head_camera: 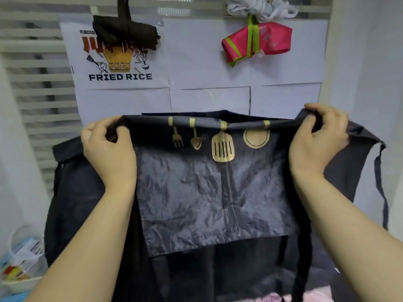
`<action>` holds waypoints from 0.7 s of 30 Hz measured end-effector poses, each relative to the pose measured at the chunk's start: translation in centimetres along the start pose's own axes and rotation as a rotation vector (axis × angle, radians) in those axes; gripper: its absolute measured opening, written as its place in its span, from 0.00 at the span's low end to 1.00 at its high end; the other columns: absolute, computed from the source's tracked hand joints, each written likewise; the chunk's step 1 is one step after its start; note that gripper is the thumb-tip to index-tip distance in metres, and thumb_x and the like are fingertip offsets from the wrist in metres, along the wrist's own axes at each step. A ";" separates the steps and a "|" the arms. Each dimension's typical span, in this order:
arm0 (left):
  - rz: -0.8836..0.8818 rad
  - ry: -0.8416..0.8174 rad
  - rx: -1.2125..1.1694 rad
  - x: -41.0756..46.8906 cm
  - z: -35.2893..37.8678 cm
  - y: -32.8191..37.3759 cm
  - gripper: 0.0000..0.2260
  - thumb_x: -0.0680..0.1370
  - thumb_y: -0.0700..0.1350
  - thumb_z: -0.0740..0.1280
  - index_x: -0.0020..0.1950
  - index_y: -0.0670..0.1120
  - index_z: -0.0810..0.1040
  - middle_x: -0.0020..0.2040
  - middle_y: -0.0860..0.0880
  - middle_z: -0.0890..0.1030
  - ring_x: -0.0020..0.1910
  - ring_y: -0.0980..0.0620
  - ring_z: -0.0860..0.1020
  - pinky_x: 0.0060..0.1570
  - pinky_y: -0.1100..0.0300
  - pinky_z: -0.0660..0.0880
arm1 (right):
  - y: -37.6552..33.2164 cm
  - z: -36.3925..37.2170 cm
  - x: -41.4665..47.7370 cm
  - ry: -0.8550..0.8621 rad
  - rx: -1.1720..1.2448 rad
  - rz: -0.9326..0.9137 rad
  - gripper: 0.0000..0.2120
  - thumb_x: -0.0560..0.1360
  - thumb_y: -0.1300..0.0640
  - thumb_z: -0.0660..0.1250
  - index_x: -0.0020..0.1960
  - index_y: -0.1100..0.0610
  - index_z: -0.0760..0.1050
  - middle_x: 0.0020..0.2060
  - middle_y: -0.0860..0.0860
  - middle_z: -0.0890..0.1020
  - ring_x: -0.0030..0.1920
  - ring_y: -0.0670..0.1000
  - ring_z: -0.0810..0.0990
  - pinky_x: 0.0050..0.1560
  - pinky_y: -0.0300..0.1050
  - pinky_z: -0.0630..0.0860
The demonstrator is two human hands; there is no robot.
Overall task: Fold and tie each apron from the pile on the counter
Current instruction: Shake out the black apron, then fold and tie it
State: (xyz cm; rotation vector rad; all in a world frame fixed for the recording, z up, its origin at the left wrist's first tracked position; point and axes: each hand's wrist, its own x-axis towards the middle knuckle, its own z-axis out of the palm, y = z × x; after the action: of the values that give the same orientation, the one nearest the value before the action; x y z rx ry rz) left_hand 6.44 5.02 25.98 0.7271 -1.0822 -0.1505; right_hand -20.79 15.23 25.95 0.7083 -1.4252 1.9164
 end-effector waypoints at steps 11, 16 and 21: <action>-0.502 -0.917 0.628 -9.5 3.3 -17.2 0.08 0.80 0.39 0.62 0.53 0.42 0.81 0.34 0.49 0.78 0.26 0.62 0.75 0.29 0.68 0.66 | 19.0 3.6 -6.3 -0.685 -0.538 0.248 0.13 0.78 0.61 0.61 0.57 0.56 0.81 0.53 0.62 0.82 0.56 0.65 0.75 0.67 0.55 0.64; -0.676 -1.137 0.790 -13.0 5.0 -23.7 0.08 0.81 0.41 0.62 0.49 0.40 0.80 0.48 0.41 0.83 0.47 0.44 0.81 0.45 0.58 0.72 | 26.7 4.5 -8.6 -0.992 -0.604 0.339 0.12 0.77 0.66 0.63 0.57 0.65 0.80 0.53 0.66 0.81 0.56 0.65 0.78 0.54 0.48 0.71; -0.587 -1.158 0.877 -14.8 7.7 -26.6 0.13 0.81 0.44 0.62 0.60 0.39 0.79 0.58 0.39 0.80 0.58 0.39 0.76 0.53 0.56 0.69 | 32.1 6.8 -10.3 -1.077 -0.616 0.361 0.11 0.78 0.66 0.62 0.56 0.66 0.80 0.51 0.65 0.82 0.51 0.64 0.79 0.44 0.44 0.66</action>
State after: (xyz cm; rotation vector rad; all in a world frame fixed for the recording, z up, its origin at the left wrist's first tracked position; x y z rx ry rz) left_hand -1.08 -12.14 0.80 1.8677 -2.0377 -0.6809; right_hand -38.10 0.25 0.36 1.3029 -2.7743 1.1294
